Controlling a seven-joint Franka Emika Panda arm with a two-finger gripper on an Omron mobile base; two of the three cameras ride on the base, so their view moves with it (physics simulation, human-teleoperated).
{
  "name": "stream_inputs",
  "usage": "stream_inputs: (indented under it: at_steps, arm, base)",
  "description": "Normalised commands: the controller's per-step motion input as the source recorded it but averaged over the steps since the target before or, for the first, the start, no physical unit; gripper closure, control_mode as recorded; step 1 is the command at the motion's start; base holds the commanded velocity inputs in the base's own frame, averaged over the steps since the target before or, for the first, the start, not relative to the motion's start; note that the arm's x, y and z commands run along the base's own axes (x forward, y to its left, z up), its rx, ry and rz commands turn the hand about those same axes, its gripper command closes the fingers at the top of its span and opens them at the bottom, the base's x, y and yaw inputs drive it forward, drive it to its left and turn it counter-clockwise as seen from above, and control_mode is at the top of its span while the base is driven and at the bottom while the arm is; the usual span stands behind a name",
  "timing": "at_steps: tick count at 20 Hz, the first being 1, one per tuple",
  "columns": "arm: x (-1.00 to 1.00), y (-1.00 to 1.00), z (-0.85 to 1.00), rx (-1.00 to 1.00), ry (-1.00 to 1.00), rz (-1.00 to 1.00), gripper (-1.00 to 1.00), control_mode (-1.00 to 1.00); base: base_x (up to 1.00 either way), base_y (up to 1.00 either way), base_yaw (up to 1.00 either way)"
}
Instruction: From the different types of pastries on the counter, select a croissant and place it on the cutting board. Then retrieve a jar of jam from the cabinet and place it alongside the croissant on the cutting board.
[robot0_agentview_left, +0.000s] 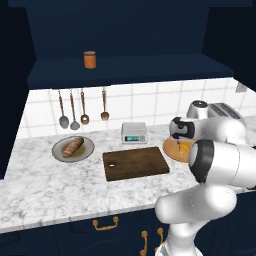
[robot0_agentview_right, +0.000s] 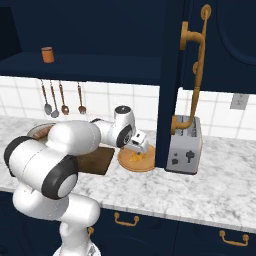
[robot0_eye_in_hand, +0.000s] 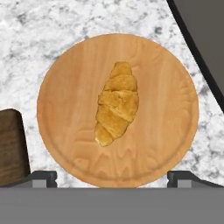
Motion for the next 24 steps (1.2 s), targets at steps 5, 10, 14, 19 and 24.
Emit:
stream_inputs:
  at_steps: [5, 10, 14, 19, 24]
  arm:
    - [0.07, -0.11, -0.23, -0.01, 0.00, 0.00, -1.00, -1.00]
    - [0.20, -0.06, -0.15, -0.01, 0.00, 0.00, -1.00, -1.00]
    - [0.21, 0.00, -0.11, -0.02, 0.00, 0.00, -1.00, -1.00]
    - [0.09, -0.04, -0.10, 0.00, 0.00, 0.00, -1.00, -1.00]
    - [0.00, -0.07, -0.07, 0.00, 0.00, 0.00, -1.00, -1.00]
  base:
    - [0.00, 0.00, 0.00]
    - [0.00, 0.00, 0.00]
    - [0.00, 0.00, 0.00]
    - [0.00, 0.00, 0.00]
    - [0.00, 0.00, 0.00]
